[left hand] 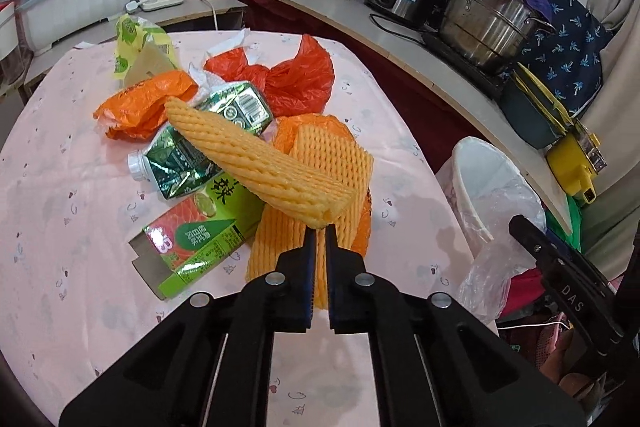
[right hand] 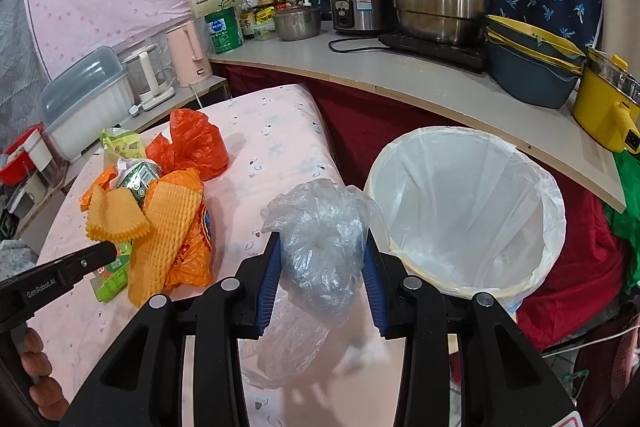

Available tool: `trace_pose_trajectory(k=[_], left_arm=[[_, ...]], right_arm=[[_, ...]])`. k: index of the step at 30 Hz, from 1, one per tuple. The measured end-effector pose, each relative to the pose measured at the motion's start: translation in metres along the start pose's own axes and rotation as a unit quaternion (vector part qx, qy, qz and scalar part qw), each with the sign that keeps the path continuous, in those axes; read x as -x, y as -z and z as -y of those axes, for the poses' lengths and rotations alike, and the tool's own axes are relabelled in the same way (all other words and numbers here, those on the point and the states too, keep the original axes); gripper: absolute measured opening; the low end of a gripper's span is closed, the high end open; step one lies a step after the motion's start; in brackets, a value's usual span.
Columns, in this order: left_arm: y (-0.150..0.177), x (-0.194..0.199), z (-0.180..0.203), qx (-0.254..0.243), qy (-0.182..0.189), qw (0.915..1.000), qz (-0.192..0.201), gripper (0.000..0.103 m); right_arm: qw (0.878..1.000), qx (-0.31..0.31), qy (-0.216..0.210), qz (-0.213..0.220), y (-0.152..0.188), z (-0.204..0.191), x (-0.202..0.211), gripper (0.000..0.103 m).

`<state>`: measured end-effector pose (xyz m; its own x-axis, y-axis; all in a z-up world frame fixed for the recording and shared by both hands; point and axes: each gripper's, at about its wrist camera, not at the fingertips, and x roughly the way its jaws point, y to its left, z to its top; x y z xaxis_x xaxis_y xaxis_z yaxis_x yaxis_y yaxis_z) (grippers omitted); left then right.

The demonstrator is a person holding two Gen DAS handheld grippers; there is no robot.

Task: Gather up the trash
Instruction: 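Grasp an orange foam net with the left gripper while the right gripper holds the clear bag, then drop the foam net and clear bag into the white bin with both grippers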

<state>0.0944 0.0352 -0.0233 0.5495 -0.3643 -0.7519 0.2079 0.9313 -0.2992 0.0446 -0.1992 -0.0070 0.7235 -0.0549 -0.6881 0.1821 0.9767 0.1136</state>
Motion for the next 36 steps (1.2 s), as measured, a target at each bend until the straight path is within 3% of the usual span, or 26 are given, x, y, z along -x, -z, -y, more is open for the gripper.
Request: trace_pose_trajectory(k=[2,8,18,23,36], left_arm=[[0.002,-0.005,-0.006,0.012,-0.006,0.9999,-0.011,0.028],[0.004,-0.014,-0.019,0.035,-0.011,0.9992,-0.017,0.037],[-0.007,-0.021,-0.033,0.06,-0.008,0.998,-0.019,0.036],[-0.008,-0.027,-0.036,0.06,-0.006,0.9978,-0.026,0.012],[-0.019,0.003,0.01,-0.013,-0.001,0.9997,0.019,0.01]], right_arm=[[1.0,0.0,0.0,0.0,0.0,0.0,0.0,0.037],[1.0,0.001,0.0,-0.002,0.001,0.0,0.001,0.037],[1.0,0.004,-0.001,-0.006,0.0,-0.001,-0.006,0.037],[1.0,0.006,-0.003,-0.008,0.0,-0.003,-0.008,0.037],[1.0,0.002,-0.001,0.018,-0.007,0.001,0.01,0.037]])
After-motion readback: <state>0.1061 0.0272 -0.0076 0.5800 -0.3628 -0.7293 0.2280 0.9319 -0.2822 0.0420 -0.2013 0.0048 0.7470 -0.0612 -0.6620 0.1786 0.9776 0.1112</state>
